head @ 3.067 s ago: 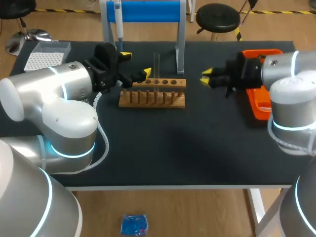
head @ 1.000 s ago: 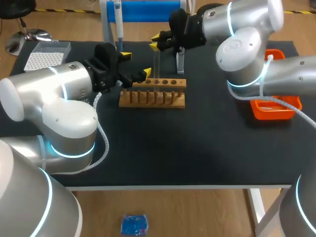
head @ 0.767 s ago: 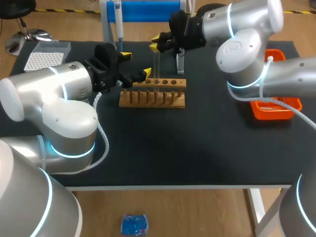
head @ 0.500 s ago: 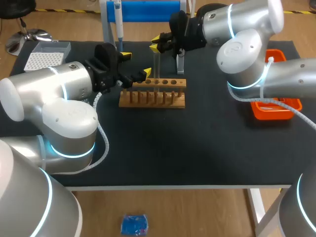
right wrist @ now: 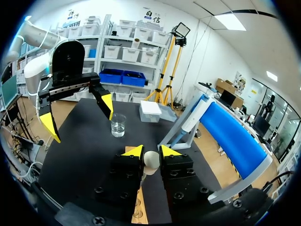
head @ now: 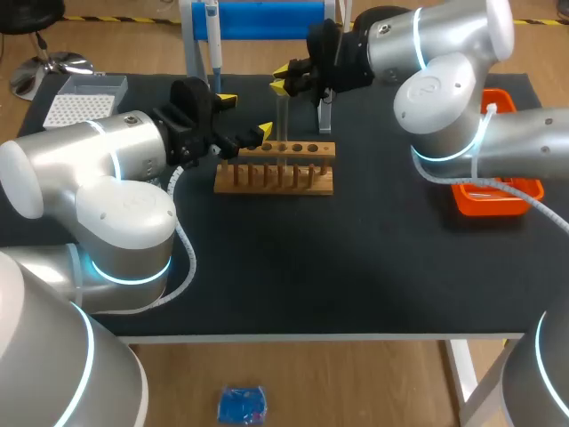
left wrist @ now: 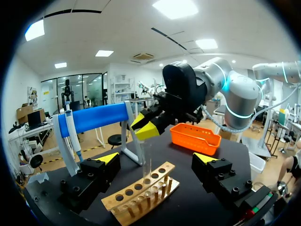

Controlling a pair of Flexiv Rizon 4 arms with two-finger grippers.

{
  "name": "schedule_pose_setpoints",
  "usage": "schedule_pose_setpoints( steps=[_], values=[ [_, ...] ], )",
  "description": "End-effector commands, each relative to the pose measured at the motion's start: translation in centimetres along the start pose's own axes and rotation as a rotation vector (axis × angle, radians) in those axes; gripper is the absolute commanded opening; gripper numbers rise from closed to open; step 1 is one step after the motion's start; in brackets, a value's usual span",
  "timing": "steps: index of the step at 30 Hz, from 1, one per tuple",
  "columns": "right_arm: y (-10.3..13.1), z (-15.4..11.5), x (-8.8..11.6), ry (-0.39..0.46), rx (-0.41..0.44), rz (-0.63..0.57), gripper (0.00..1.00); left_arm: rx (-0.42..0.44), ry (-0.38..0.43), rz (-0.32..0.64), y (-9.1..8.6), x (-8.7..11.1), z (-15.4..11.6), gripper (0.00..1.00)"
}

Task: Invert the test tube, pick up the pipette, mount the tip to pipette, aspirate from beaker and dispense into the tube, eject the tip, return the pipette, and cap with the stopper.

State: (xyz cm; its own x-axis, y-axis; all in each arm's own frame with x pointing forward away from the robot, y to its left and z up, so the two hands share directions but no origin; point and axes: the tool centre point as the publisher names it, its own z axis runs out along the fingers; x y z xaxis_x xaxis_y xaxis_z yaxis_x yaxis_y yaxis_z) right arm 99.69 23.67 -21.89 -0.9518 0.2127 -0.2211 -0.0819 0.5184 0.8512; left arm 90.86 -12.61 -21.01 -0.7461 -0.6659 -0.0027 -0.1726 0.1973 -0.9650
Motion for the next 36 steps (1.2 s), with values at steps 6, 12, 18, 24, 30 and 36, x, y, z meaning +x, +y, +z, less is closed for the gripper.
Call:
schedule_pose_setpoints(
  steps=[6,12,18,24,30,36],
  values=[
    [-0.25,0.38,0.28,0.010,0.012,0.002,0.00,0.001,0.005,-0.001,0.03,-0.09,-0.04,1.00],
    [-0.48,0.61,0.38,0.014,0.016,0.005,0.00,0.001,0.005,-0.001,0.03,-0.09,-0.04,1.00],
    [-0.08,0.24,0.14,0.007,0.007,0.002,0.00,0.001,0.005,-0.001,0.03,-0.09,-0.04,1.00],
    [0.38,-0.22,0.01,0.002,-0.003,-0.007,0.00,0.001,0.005,-0.001,0.03,-0.09,-0.04,1.00],
    [0.16,-0.35,0.14,0.004,-0.004,-0.009,0.00,0.001,0.005,-0.001,0.03,-0.09,-0.04,1.00],
    [-0.21,-0.04,0.41,0.012,0.005,-0.006,0.00,0.001,0.005,-0.001,0.03,-0.09,-0.04,1.00]
  ],
)
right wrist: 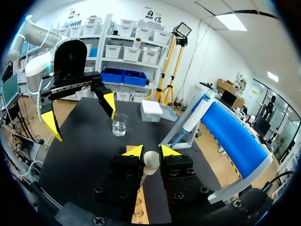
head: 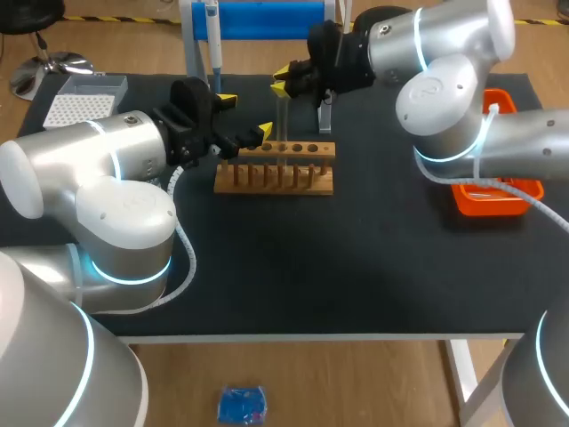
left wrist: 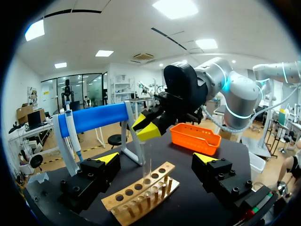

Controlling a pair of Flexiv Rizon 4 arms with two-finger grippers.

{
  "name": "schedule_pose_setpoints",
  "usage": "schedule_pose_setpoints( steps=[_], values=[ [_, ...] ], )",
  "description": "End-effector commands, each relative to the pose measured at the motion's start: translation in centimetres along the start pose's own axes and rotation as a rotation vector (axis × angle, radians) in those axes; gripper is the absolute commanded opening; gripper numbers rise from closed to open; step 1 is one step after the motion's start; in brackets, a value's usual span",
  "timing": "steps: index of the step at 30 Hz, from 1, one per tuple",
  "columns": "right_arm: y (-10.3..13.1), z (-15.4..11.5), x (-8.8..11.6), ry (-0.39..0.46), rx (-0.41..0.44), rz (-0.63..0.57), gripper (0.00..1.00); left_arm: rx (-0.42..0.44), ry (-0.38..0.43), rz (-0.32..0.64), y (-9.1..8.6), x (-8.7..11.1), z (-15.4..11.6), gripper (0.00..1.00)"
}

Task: Invert the test tube, pick up the pipette, mount the tip to pipette, aspirate from beaker and dispense into the tube, eject the tip, return the pipette, and cap with the stopper.

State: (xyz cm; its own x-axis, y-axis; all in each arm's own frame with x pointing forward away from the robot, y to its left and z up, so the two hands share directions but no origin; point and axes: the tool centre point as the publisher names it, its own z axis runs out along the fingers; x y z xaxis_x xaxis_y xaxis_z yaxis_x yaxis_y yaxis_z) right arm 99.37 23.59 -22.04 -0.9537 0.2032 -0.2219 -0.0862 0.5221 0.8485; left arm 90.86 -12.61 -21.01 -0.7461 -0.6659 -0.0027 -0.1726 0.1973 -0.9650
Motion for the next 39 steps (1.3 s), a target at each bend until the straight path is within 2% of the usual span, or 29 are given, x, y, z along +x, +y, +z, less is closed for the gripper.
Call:
schedule_pose_setpoints(
  steps=[1,20,39],
  values=[
    [-0.1,0.1,0.1,0.005,0.002,-0.001,0.00,0.001,0.005,-0.001,0.0,-0.1,0.0,1.00],
    [0.8,-0.1,0.4,0.007,-0.009,-0.014,0.00,0.001,0.005,-0.001,0.0,-0.1,0.0,1.00],
    [-0.4,-0.2,0.7,0.011,0.003,0.000,0.00,0.001,0.005,-0.001,0.0,-0.1,0.0,1.00]
  ],
)
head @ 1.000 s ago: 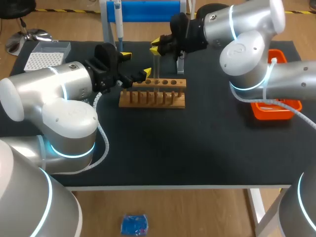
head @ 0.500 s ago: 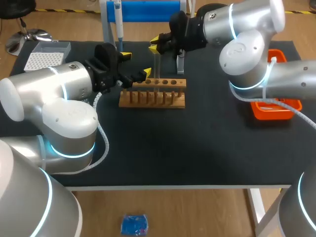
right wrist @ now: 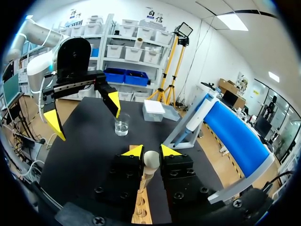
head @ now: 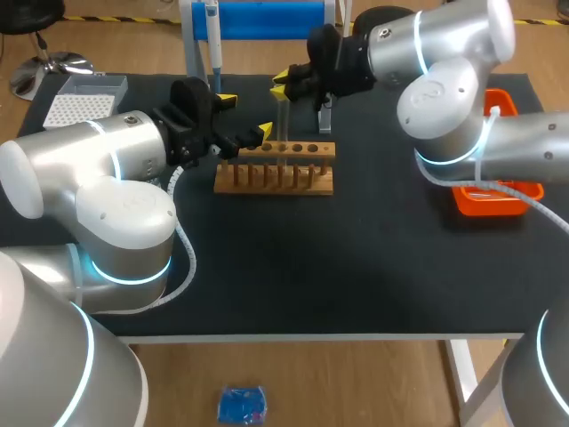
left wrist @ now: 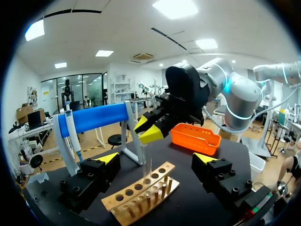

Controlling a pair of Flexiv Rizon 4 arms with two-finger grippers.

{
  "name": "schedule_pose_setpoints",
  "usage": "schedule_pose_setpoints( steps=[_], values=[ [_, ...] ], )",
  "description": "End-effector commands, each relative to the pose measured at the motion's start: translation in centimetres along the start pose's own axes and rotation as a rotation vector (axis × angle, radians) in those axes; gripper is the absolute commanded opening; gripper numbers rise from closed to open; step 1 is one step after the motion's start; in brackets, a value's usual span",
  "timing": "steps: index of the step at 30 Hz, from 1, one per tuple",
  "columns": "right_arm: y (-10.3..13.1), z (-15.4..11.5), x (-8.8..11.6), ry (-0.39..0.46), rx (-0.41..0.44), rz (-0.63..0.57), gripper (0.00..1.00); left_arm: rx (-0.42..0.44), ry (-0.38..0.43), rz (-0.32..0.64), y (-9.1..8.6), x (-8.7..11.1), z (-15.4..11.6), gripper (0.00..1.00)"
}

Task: Invert the test tube, pick up the pipette, mount the tip to pipette, aspirate from beaker and dispense into the tube, eject the tip, return the pipette, and cap with the stopper.

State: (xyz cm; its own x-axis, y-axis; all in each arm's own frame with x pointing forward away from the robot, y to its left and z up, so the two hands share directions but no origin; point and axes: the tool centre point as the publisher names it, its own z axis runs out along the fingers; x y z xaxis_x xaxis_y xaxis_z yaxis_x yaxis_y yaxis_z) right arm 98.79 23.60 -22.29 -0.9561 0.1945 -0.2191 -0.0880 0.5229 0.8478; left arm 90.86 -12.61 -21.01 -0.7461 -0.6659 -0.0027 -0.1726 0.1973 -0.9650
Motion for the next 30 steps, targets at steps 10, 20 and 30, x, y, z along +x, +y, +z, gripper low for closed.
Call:
schedule_pose_setpoints(
  steps=[10,20,30],
  values=[
    [-0.20,-0.57,0.08,-0.005,-0.005,0.004,0.00,0.001,0.005,-0.001,0.03,-0.09,-0.04,1.00],
    [-0.21,-0.65,0.11,-0.006,-0.008,0.003,0.00,0.001,0.005,-0.001,0.03,-0.09,-0.04,1.00],
    [-0.46,-0.31,0.47,0.007,0.001,-0.001,0.00,0.001,0.005,-0.001,0.03,-0.09,-0.04,1.00]
  ],
)
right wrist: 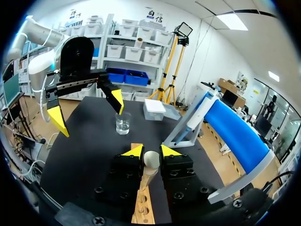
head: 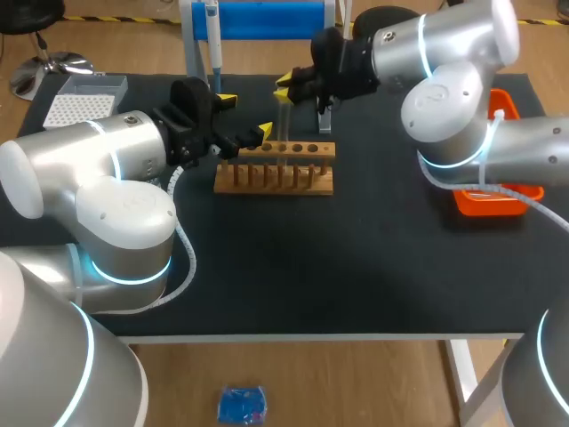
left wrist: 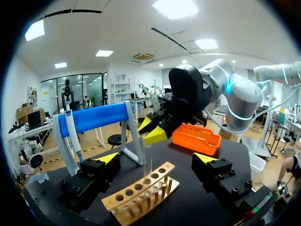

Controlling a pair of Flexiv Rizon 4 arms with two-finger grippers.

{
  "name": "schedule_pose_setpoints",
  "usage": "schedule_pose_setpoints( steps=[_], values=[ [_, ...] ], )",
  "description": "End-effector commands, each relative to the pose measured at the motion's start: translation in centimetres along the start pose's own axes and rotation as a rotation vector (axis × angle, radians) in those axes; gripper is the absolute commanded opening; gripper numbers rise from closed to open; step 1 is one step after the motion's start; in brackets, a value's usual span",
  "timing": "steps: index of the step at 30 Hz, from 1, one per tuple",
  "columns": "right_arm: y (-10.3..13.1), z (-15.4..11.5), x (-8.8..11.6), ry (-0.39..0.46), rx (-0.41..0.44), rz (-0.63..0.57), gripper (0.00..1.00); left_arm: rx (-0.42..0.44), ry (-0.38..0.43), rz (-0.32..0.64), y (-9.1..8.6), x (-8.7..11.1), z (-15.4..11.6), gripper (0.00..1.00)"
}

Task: Invert the test tube, pick up the pipette, mount the tip to pipette, aspirate from beaker and dispense into the tube, eject the tip, return the pipette, and cap with the stopper.

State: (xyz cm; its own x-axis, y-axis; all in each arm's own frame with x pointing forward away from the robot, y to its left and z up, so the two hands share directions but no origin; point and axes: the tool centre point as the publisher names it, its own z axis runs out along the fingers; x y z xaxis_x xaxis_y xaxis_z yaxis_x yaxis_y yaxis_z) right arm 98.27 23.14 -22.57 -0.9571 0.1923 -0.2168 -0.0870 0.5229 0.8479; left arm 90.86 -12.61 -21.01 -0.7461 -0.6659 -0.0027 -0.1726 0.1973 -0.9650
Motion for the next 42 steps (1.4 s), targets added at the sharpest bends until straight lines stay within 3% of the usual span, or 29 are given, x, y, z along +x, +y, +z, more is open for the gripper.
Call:
schedule_pose_setpoints(
  steps=[1,34,35,36,42],
  values=[
    [0.0,0.1,0.0,0.006,0.001,-0.002,0.00,0.001,0.005,-0.001,0.0,-0.1,0.0,1.00],
    [-1.6,1.1,0.0,0.013,0.022,0.033,0.00,0.001,0.005,-0.001,0.0,-0.1,0.0,1.00],
    [-1.5,1.1,0.0,0.012,0.020,0.035,0.26,0.001,0.005,-0.001,0.0,-0.1,0.0,1.00],
    [-1.5,1.1,-0.1,0.010,0.014,0.036,1.00,0.001,0.005,-0.001,0.0,-0.1,0.0,1.00],
    [-0.9,0.5,-0.3,0.006,-0.015,0.041,1.00,0.001,0.005,-0.001,0.0,-0.1,0.0,1.00]
  ],
)
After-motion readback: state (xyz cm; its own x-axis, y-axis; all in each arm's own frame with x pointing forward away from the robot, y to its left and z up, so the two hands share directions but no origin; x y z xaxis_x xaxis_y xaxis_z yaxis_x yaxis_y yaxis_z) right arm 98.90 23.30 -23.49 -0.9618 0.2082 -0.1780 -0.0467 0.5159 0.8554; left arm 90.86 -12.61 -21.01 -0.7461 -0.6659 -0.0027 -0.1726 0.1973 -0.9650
